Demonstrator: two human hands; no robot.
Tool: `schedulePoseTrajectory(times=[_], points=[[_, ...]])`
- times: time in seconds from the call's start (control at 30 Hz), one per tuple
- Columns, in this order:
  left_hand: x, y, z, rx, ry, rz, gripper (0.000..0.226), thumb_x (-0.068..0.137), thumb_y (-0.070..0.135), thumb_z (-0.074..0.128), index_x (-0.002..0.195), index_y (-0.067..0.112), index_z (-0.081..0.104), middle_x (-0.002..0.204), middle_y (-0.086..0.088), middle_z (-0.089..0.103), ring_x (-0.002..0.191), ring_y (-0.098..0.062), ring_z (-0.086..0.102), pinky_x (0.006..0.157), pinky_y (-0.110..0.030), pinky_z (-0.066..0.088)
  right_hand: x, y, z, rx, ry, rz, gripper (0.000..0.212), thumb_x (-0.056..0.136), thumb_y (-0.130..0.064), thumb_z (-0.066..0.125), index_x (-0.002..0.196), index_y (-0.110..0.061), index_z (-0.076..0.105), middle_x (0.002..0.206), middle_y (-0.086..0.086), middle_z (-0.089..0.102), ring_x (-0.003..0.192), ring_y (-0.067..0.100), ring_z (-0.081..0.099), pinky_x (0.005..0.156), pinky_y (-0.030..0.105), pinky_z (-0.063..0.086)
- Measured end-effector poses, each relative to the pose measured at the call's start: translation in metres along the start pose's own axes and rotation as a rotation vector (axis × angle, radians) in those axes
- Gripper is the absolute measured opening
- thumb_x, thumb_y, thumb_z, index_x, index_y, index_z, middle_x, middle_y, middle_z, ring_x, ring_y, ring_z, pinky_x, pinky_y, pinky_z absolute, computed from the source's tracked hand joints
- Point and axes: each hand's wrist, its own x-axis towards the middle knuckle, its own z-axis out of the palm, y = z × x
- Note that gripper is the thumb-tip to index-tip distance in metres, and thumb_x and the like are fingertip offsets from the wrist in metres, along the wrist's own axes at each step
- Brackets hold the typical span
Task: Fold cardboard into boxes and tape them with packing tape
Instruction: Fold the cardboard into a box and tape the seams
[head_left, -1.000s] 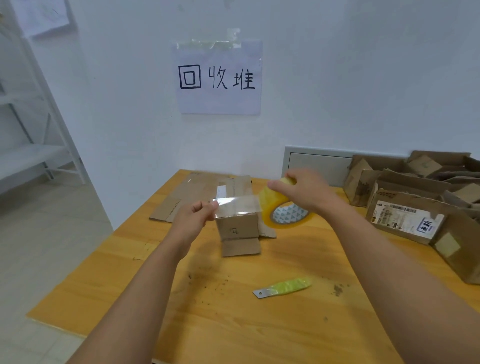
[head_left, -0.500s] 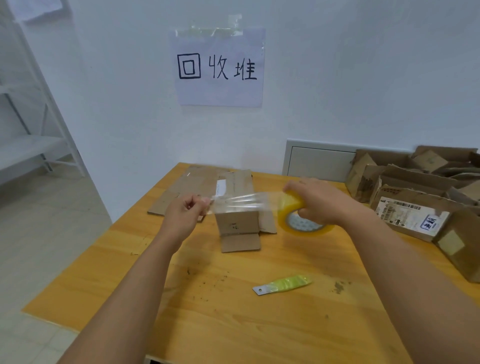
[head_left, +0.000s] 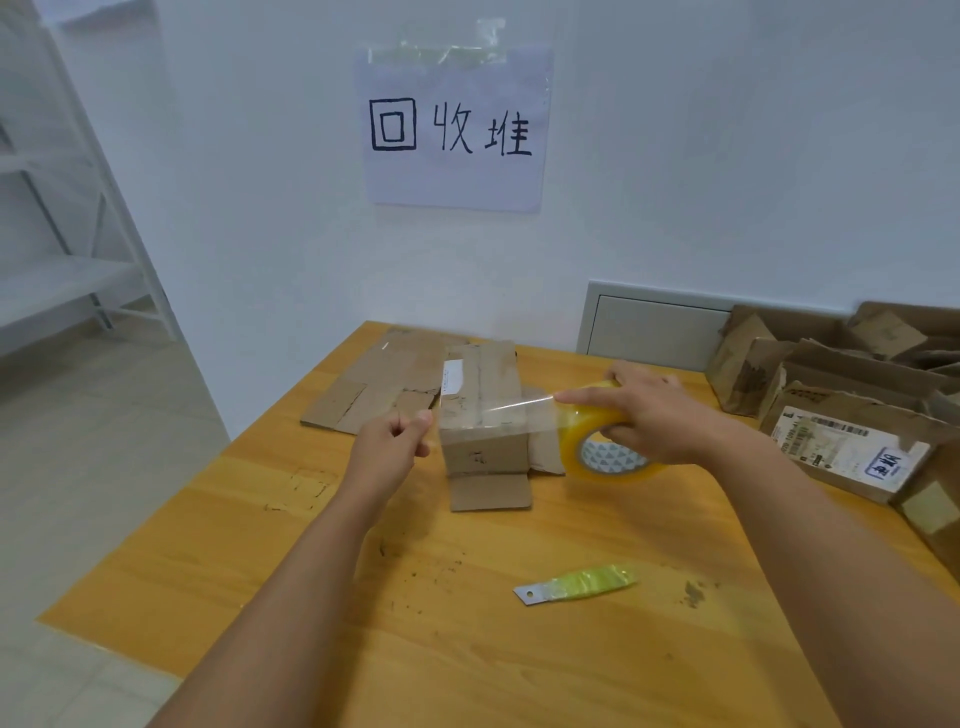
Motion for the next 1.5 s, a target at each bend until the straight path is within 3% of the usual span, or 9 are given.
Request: schedulePoseTrajectory(times=[0.43,0.73,0.83,0.93,1.07,1.2,1.3,1.4,1.5], points=[[0.002,0.005,0.008,0.079,0.001,-0.028,0.039,0.095,0.040,0.063,0.074,0.008,0.062,0.081,-0.006,0.067,0.080,-0.017,0.059,0.071,-0.031,0.044,0.008,0.007,0.004,-0.056,-0.070,0.067,0.059,0.101,-0.025,0.050,0.141,-0.063,0.030,0.130,0.000,0.038,0.127,0.021,0.036,0.104,0.039,0.025],[0.001,0.011,0.013,0.059,-0.043,-0.152,0.038,0.094,0.039,0.062,0.066,0.013,0.059,0.087,-0.014,0.070,0.095,-0.033,0.065,0.093,-0.050,0.052,0.014,0.011,0.007,-0.076,-0.133,0.072,0.062,0.099,-0.018,0.049,0.140,-0.063,0.034,0.125,-0.001,0.040,0.128,0.019,0.033,0.101,0.039,0.026],[0.004,0.015,0.016,0.092,-0.056,-0.154,0.030,0.092,0.038,0.063,0.074,0.015,0.054,0.084,-0.010,0.060,0.085,-0.031,0.061,0.082,-0.044,0.051,0.015,0.012,0.009,-0.105,-0.157,0.077,0.064,0.098,-0.016,0.048,0.139,-0.064,0.034,0.121,-0.001,0.042,0.125,0.019,0.035,0.100,0.040,0.028],[0.004,0.013,0.021,0.360,0.031,0.092,0.014,0.092,0.030,0.063,0.103,0.023,0.058,0.109,0.002,0.049,0.102,-0.019,0.046,0.086,-0.036,0.040,0.015,0.013,0.013,-0.136,-0.164,0.075,0.065,0.098,-0.016,0.048,0.140,-0.063,0.032,0.124,-0.001,0.040,0.126,0.019,0.033,0.100,0.040,0.027],[0.001,0.011,0.034,0.846,-0.037,0.697,0.050,0.083,-0.007,0.056,0.123,0.020,0.067,0.142,-0.005,0.052,0.131,-0.031,0.039,0.100,-0.043,0.042,0.015,0.015,0.016,-0.135,-0.171,0.076,0.066,0.098,-0.016,0.048,0.141,-0.063,0.031,0.133,0.000,0.039,0.133,0.020,0.030,0.101,0.041,0.027],[-0.012,0.009,0.051,1.026,-0.118,0.671,0.052,0.096,0.009,0.042,0.147,0.021,0.039,0.151,-0.003,0.042,0.141,-0.022,0.031,0.104,-0.031,0.036,0.014,0.025,0.019,-0.084,-0.160,0.076,0.073,0.096,-0.011,0.048,0.142,-0.064,0.028,0.131,-0.002,0.039,0.127,0.020,0.037,0.100,0.038,0.037],[-0.021,0.009,0.060,1.131,-0.105,0.668,0.057,0.095,0.027,0.044,0.151,0.030,0.031,0.148,-0.014,0.040,0.141,-0.031,0.028,0.114,-0.039,0.027,0.008,0.032,0.022,0.010,-0.114,0.097,0.081,0.095,-0.007,0.050,0.146,-0.061,0.020,0.127,-0.004,0.039,0.108,0.016,0.045,0.087,0.031,0.048],[-0.022,0.010,0.071,1.138,-0.084,0.661,0.057,0.088,0.036,0.028,0.141,0.023,0.044,0.138,-0.015,0.047,0.141,-0.036,0.029,0.120,-0.042,0.016,-0.004,0.039,0.031,0.092,0.008,0.170,0.090,0.093,-0.008,0.056,0.150,-0.056,0.006,0.129,-0.003,0.039,0.097,0.014,0.048,0.076,0.030,0.050],[-0.018,0.010,0.082,1.006,-0.041,0.676,0.041,0.087,0.038,0.038,0.116,0.018,0.058,0.125,-0.004,0.057,0.121,-0.027,0.049,0.106,-0.037,0.036,-0.019,0.051,0.056,0.284,0.213,0.315,0.090,0.089,-0.012,0.065,0.154,-0.045,0.013,0.142,0.002,0.043,0.115,0.025,0.053,0.089,0.040,0.049]])
